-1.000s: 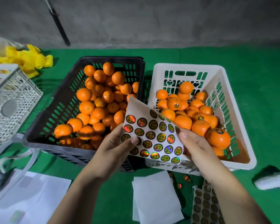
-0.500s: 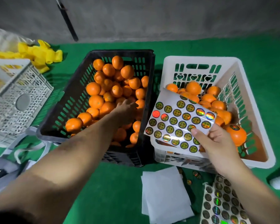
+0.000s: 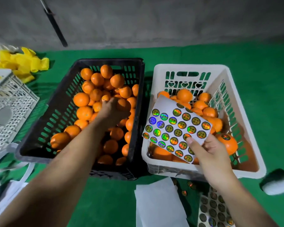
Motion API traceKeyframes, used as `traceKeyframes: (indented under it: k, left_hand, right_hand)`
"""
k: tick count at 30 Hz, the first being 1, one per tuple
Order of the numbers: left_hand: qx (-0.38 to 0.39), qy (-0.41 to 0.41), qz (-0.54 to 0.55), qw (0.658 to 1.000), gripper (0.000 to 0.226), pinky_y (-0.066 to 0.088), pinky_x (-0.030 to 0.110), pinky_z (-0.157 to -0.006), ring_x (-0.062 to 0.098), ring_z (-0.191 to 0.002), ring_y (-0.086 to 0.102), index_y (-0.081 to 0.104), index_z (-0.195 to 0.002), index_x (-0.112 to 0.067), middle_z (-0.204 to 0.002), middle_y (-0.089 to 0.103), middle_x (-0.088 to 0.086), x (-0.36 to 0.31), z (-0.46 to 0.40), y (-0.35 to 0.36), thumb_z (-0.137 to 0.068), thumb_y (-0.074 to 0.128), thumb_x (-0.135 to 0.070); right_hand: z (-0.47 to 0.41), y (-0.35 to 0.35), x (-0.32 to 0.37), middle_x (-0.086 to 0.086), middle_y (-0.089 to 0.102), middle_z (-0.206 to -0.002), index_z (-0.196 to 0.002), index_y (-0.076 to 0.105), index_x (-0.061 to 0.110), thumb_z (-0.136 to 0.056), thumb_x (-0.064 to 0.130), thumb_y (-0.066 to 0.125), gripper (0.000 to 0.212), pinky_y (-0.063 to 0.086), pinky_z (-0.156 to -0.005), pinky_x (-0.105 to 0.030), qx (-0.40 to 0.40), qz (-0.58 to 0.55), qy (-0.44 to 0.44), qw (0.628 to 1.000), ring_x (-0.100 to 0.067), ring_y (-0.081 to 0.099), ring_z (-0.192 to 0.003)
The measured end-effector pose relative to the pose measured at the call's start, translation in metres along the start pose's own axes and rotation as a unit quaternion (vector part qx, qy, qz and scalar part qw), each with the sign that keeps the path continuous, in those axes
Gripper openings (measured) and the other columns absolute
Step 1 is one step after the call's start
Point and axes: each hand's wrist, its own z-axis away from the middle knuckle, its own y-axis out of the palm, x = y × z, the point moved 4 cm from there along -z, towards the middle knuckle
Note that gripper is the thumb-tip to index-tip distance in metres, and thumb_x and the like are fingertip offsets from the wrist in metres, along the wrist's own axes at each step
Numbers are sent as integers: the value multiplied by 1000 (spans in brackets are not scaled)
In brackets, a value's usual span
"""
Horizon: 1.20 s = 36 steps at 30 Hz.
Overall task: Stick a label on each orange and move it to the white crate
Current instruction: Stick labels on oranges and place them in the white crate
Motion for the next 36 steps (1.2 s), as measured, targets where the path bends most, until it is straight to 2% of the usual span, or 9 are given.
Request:
traceKeyframes:
  k: [4,8,12,15,17,20,25,32,36]
  left_hand:
    - [-6,115,152,982,49,62,28,-83,14,-102,75,72,-121,-19,-108,79,4,-9,61,-8,-87,79,-53]
    - [77,159,219,960,64,54,9,-81,4,-108,73,69,-129,-33,-119,76,-10,-13,133,15,-74,80,-63]
    - [132,160,237,949,51,58,18,-77,9,-102,75,69,-111,-55,-113,74,-17,-13,167,25,-64,89,-52]
    - [121,151,237,952,80,63,33,-74,21,-96,76,63,-121,-42,-113,71,-6,-4,181,20,-52,99,-55]
    - [135,156,224,952,90,63,31,-79,19,-104,76,61,-128,-46,-120,72,-10,0,194,21,-48,101,-60]
    - [162,192,196,948,76,59,20,-81,10,-108,75,64,-127,-47,-123,74,-14,4,215,30,-61,100,-35]
    - [204,196,152,947,71,60,31,-80,19,-98,73,62,-125,-32,-112,72,-1,15,243,38,-65,98,-28]
    - [266,215,117,932,72,59,32,-95,19,-118,69,59,-129,-41,-129,68,-7,15,255,32,-71,100,-31]
    - [260,228,92,934,81,60,41,-97,24,-121,68,53,-138,-35,-132,67,-1,11,258,32,-72,99,-37]
  right_hand:
    - [0,-4,-2,2,77,-124,-120,75,35,-94,24,68,29,62,-82,-26,10,9,14,1000,-19,75,-111]
    - [6,-1,3,3,76,-126,-120,76,39,-94,26,68,31,61,-86,-27,49,29,30,998,-19,73,-115]
    - [17,-3,14,7,77,-122,-115,76,44,-94,27,74,26,62,-87,-28,66,70,44,994,-16,74,-112]
    - [34,1,12,7,73,-131,-126,69,46,-97,22,70,38,61,-94,-33,111,67,33,991,-16,70,-120]
    - [50,4,13,17,62,-142,-143,48,54,-95,29,76,61,51,-103,-18,57,100,-19,993,-6,60,-131]
    - [78,8,33,17,36,-149,-156,25,44,-92,51,73,80,26,-113,-10,-101,332,-186,919,-6,35,-142]
    - [100,36,44,24,59,-130,-131,65,36,-100,54,63,36,38,-102,-35,0,453,-307,837,-5,54,-123]
    - [108,29,44,15,76,-118,-121,75,44,-93,44,74,28,50,-91,-14,136,169,-26,976,-4,70,-113]
    - [106,18,48,3,78,-119,-120,79,34,-98,29,69,24,55,-99,-34,145,103,34,983,-16,72,-115]
